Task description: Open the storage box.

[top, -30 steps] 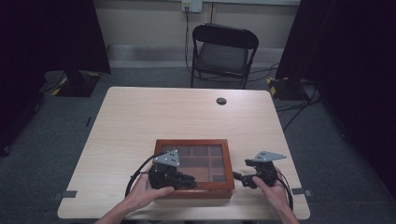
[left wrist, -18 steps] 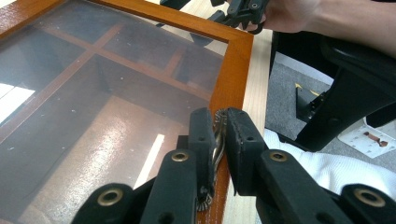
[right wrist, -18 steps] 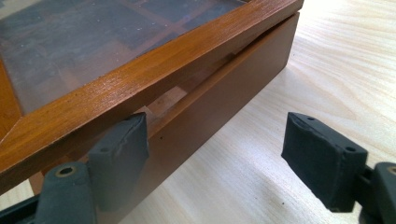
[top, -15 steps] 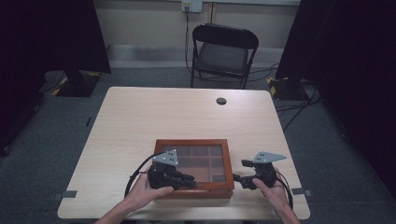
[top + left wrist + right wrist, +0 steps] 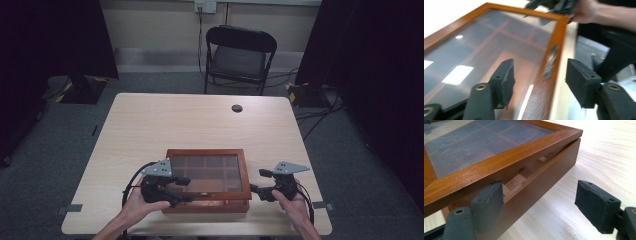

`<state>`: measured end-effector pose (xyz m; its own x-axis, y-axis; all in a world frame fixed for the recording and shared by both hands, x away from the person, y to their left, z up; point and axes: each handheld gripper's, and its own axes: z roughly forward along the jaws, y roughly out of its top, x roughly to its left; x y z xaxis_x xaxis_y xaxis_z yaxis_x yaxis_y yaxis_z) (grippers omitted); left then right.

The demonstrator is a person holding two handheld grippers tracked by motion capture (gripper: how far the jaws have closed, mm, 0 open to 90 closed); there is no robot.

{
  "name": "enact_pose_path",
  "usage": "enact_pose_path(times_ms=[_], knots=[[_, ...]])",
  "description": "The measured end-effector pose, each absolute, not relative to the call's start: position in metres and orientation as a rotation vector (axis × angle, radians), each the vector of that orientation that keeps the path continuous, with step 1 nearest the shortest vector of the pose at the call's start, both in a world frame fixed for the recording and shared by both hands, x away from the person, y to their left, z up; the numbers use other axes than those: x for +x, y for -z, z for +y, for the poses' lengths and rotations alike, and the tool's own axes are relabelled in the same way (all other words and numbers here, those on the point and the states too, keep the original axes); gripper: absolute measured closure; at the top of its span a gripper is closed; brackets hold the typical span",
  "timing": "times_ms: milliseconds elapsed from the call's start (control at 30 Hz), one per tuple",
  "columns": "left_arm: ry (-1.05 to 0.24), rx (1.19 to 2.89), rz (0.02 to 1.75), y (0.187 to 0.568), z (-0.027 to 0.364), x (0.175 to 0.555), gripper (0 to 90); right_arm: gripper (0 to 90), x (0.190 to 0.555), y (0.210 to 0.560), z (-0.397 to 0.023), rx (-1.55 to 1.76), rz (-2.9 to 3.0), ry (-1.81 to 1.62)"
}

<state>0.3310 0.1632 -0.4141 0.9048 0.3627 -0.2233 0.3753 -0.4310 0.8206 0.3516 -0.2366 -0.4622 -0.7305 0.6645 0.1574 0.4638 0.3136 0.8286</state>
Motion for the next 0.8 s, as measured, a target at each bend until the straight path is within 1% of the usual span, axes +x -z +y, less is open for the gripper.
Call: enact_pose_path(times_ms=[100,200,300,433,700,800], knots=[[0.023,2.040,0.533,0.414,0.169,0.331,33.9,21.6,0.352,0.461,-0.236,1.019,2.369,-1.368],[0.003,2.026,0.504,0.413,0.175,0.330,31.1,21.6,0.353,0.456,-0.236,1.015,2.345,-1.390],[-0.030,2.038,0.506,0.413,0.175,0.330,24.6,21.6,0.354,0.454,-0.235,1.015,2.340,-1.397],[-0.058,2.018,0.514,0.414,0.179,0.331,24.4,22.8,0.356,0.451,-0.232,1.021,2.322,-1.407],[-0.077,1.960,0.549,0.409,0.191,0.334,24.1,22.7,0.358,0.442,-0.231,1.019,2.283,-1.441],[-0.108,1.930,0.550,0.404,0.199,0.334,24.2,21.6,0.359,0.437,-0.226,0.984,2.297,-1.462]])
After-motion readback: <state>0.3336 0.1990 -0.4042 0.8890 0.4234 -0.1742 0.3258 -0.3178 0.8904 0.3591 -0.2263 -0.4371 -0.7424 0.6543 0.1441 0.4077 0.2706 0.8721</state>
